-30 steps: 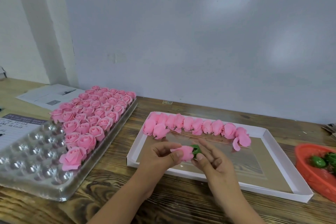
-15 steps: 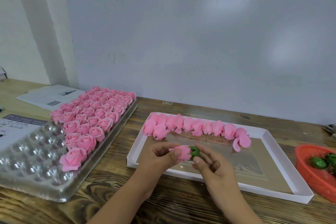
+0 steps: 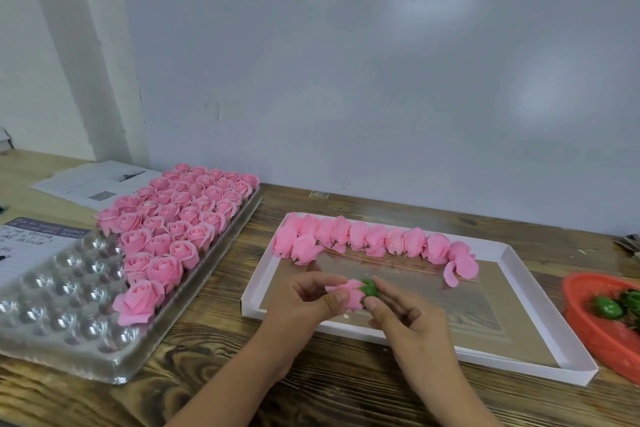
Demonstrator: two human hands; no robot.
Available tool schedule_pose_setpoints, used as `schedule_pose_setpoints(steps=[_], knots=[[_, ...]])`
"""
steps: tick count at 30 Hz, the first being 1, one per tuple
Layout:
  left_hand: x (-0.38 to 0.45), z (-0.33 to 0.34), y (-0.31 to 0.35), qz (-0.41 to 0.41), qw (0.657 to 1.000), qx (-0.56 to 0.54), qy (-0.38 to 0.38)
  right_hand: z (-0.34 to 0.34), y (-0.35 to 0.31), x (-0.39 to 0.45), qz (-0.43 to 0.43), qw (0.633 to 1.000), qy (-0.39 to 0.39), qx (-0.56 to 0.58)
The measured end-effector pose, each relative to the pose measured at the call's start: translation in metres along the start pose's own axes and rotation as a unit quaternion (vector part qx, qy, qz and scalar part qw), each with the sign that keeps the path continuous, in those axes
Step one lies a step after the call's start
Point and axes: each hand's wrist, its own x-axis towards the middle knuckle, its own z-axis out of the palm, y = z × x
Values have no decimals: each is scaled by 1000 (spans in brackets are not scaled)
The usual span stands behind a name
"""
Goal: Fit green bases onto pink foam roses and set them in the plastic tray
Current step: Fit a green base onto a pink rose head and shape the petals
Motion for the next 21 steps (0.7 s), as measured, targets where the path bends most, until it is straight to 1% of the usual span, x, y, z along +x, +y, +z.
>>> schedule_pose_setpoints(steps=[4, 8, 16, 18, 21], knots=[[0, -1, 1, -11, 1000, -22, -10, -3, -2, 0, -16, 999, -19, -27], [0, -1, 3, -30, 999, -28, -28, -6, 0, 3, -2, 999, -41, -29], [1, -2, 4, -56, 997, -47, -30, -12, 2, 7, 4, 998, -55, -33], [1, -3, 3, -64, 996, -49, -29, -13, 1, 7, -15, 996, -63, -60], [1, -3, 3, -65, 996, -42, -36, -17, -2, 4, -91, 981, -59, -160]])
